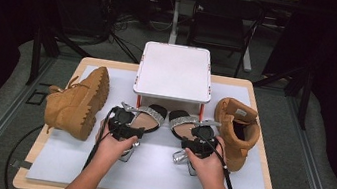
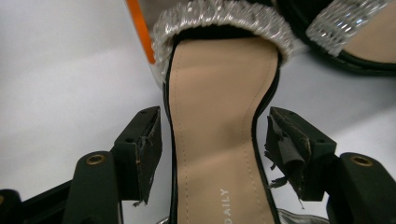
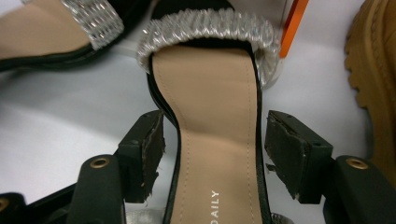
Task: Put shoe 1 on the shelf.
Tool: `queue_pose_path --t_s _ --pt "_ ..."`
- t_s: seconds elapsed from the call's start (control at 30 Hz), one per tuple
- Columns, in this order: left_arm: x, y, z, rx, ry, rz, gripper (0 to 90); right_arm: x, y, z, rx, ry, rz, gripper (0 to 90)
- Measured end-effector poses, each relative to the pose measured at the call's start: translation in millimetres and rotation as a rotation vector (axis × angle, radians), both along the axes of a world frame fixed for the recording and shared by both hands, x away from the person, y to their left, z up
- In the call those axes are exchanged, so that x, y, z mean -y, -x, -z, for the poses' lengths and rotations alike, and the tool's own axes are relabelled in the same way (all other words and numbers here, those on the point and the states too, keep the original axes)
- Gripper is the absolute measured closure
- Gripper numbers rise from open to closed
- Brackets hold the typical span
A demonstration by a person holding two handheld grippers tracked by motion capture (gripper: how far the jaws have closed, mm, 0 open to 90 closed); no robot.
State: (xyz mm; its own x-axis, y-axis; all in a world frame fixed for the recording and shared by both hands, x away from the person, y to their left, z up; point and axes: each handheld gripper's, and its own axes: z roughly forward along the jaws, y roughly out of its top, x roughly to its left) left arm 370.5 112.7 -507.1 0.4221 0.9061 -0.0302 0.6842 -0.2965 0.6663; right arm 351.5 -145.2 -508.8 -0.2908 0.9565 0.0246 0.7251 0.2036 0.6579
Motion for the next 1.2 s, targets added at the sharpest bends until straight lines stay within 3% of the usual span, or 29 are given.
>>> queue_pose_path --t_s 0.1,0.27,0.43,0.57,0.7,0.77,0.9,0.97,1.1,1.2 --pt "-1.9 7.4 -10.9 0.026 0.002 0.015 36.5 0.6 6.5 -9.9 0.041 -0.001 -0.021 38.0" --pt "-12.8 25.1 -27.8 0.062 0.074 0.042 36.5 2.8 21.8 -25.2 0.092 -0.005 -0.052 38.8" --pt "-26.3 40.9 -32.1 0.097 0.108 0.053 38.1 10.4 40.8 -36.8 0.141 -0.022 -0.085 41.0" --pt "-43.0 55.8 -31.5 0.093 0.145 0.054 43.5 20.2 56.2 -42.8 0.161 -0.043 -0.118 43.6" --pt "-54.4 70.7 -29.9 0.107 0.175 0.094 46.9 27.2 71.1 -41.2 0.182 -0.06 -0.147 46.5" --pt "-59.7 77.6 -29.1 0.112 0.164 0.113 50.8 29.4 77.9 -39.0 0.193 -0.048 -0.166 49.6" --pt "-70.7 86.7 -25.1 0.098 0.173 0.101 56.9 35.4 90.2 -30.8 0.186 -0.033 -0.183 58.0" --pt "-76.8 90.5 -21.5 0.093 0.165 0.093 57.0 38.2 94.6 -26.2 0.217 -0.027 -0.178 61.3" --pt "-85.5 97.8 -12.9 0.152 0.15 0.071 53.6 42.9 98.7 -18.0 0.224 -0.031 -0.176 59.8" --pt "-90.3 101.2 -6.1 0.174 0.157 0.068 51.3 47.4 100.1 -12.0 0.229 -0.077 -0.159 58.0"
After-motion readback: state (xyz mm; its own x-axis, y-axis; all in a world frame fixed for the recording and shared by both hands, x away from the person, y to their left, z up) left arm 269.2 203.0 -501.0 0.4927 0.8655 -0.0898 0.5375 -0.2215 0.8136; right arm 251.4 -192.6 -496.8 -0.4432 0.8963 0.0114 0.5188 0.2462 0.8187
